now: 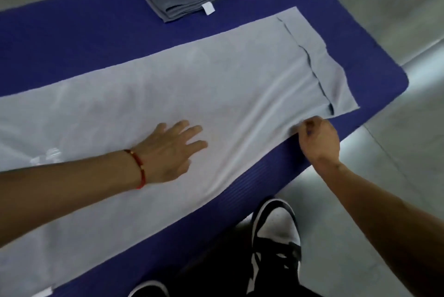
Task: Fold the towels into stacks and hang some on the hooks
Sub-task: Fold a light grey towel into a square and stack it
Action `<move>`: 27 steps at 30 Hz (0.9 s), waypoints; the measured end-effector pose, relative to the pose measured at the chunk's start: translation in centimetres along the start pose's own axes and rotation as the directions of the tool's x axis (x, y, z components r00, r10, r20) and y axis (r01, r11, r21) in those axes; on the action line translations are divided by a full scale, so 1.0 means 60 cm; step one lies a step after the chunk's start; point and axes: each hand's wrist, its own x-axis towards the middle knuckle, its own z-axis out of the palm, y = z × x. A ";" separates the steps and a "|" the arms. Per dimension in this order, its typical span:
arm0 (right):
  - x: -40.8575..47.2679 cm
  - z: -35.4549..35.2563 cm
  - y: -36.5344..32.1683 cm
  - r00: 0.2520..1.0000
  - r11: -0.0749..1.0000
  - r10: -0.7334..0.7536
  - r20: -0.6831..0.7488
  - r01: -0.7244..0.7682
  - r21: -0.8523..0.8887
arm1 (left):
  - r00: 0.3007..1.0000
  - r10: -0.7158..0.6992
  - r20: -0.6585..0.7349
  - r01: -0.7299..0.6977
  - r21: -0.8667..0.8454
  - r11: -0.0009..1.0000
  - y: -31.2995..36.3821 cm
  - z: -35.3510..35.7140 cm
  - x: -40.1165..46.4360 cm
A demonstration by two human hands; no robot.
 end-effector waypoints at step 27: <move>0.182 -0.035 0.132 0.806 0.819 0.569 -0.162 -0.573 0.028 | 0.878 -0.428 -0.216 0.428 -0.048 0.903 -0.087 -0.007 0.332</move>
